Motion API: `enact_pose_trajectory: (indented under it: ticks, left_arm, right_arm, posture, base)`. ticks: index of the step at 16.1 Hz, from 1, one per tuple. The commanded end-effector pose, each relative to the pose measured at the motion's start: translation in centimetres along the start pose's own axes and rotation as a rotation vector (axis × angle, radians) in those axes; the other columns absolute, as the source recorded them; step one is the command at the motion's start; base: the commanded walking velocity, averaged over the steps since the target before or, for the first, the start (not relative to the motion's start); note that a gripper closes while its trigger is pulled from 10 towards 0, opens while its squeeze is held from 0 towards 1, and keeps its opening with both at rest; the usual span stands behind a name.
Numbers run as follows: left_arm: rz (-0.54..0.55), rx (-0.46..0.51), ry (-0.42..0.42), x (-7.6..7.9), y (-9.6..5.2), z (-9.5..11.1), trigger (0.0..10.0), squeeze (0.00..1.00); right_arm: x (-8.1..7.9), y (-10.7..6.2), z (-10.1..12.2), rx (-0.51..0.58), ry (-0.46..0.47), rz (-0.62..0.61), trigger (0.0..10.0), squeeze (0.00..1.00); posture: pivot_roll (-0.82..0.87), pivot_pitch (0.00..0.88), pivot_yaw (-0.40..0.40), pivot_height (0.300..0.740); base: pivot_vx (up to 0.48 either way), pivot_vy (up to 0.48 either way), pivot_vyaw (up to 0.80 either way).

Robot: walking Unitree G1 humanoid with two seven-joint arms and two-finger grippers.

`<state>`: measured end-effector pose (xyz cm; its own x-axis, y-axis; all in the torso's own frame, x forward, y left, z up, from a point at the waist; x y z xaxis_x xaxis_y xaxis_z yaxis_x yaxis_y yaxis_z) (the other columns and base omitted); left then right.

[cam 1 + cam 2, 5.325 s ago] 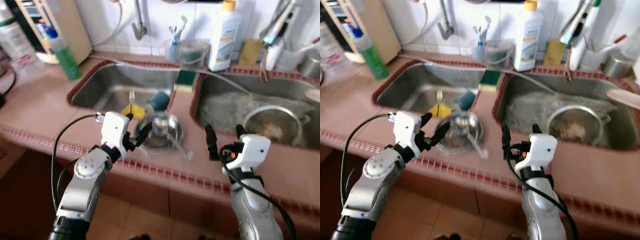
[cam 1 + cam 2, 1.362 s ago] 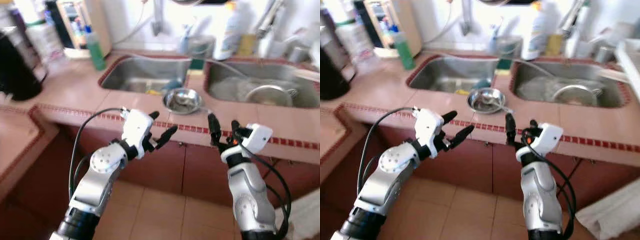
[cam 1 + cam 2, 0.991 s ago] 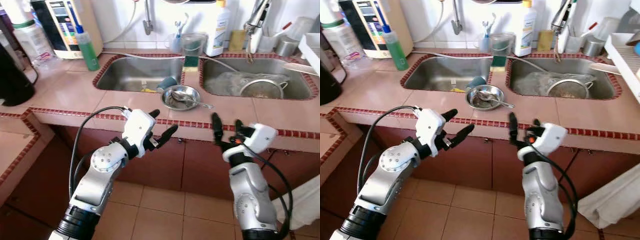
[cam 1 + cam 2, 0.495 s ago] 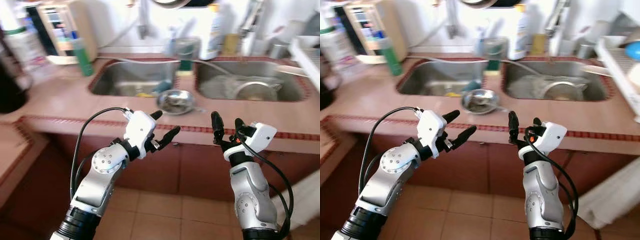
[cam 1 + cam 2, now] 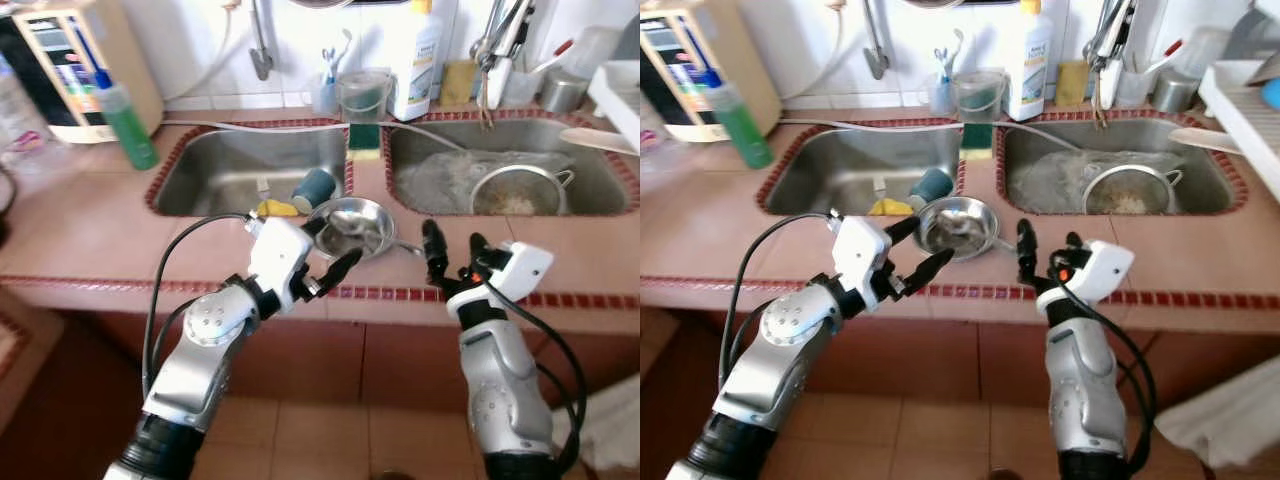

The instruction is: Kitchen organization

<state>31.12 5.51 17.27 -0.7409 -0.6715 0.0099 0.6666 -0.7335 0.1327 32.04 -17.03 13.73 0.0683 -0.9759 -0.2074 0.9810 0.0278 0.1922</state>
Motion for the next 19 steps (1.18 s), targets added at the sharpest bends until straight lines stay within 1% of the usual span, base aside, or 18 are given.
enact_pose_trajectory:
  ticks: [1,3,6,9,13,15,17,18,19]
  left_arm:
    - [0.005,-0.002,0.024,-0.5,-0.7,0.2,10.0,0.0]
    - [-0.009,-0.004,0.032,-0.3,-0.9,0.1,10.0,0.0]
    - [-0.03,-0.002,0.059,-0.2,-1.2,0.2,10.0,0.0]
    - [-0.109,-0.02,0.084,0.6,-1.9,0.2,10.0,0.0]
    - [-0.1,-0.017,0.071,0.5,-2.2,0.2,10.0,0.0]
    - [-0.11,-0.011,0.072,0.6,-2.4,0.2,10.0,0.0]
    - [-0.121,-0.011,0.075,0.7,-2.5,0.3,10.0,0.0]
    - [-0.125,-0.008,0.076,0.7,-2.6,0.4,10.0,0.0]
    - [-0.124,-0.008,0.078,0.7,-2.6,0.4,10.0,0.0]
  right_arm:
    - [-0.8,0.1,0.1,0.006,0.015,0.019,10.0,0.0]
    - [-0.8,0.1,-0.1,0.001,0.012,0.022,10.0,0.0]
    - [-1.2,0.3,-0.8,-0.021,0.033,0.041,10.0,0.0]
    - [-1.1,0.2,-1.6,-0.044,0.089,0.018,10.0,0.0]
    - [-1.3,-0.3,-1.9,-0.042,0.095,0.029,10.0,0.0]
    - [-1.2,-0.3,-1.7,-0.026,0.121,0.019,10.0,0.0]
    - [-1.4,-0.6,-1.9,-0.029,0.118,0.025,10.0,0.0]
    - [-1.7,-0.9,-1.9,-0.029,0.069,0.044,10.0,0.0]
    - [-1.7,-1.1,-2.0,-0.03,0.046,0.051,10.0,0.0]
  posture:
    - [-0.22,0.065,0.1,0.74]
    - [-0.22,0.066,0.099,0.74]
    - [-0.22,0.065,0.095,0.74]
    - [-0.2,0.06,0.083,0.74]
    - [-0.2,0.055,0.085,0.74]
    - [-0.2,0.05,0.087,0.74]
    - [-0.2,0.047,0.087,0.74]
    - [-0.2,0.044,0.085,0.74]
    - [-0.2,0.044,0.085,0.74]
  base:
    - [0.0,0.0,0.0]
    - [0.0,0.0,0.0]
    - [0.0,0.0,0.0]
    - [0.0,0.0,0.0]
    - [0.0,0.0,0.0]
    - [0.0,0.0,0.0]
    - [0.0,0.0,0.0]
    - [0.0,0.0,0.0]
    - [0.0,0.0,0.0]
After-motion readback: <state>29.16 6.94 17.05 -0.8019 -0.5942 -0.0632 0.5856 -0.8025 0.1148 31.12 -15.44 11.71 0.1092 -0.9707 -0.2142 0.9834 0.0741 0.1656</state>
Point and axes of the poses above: a point about 5 cm out from each wrist's last joint towards the gripper, its own y axis pointing out of the wrist towards the gripper, its own z axis along the axis of the wrist's last joint, x = y × z, the point moved 2 cm from there along y, pointing out of the wrist towards the gripper, and after that the axes turned 10 degrees about -y, right-handed, at the moved point
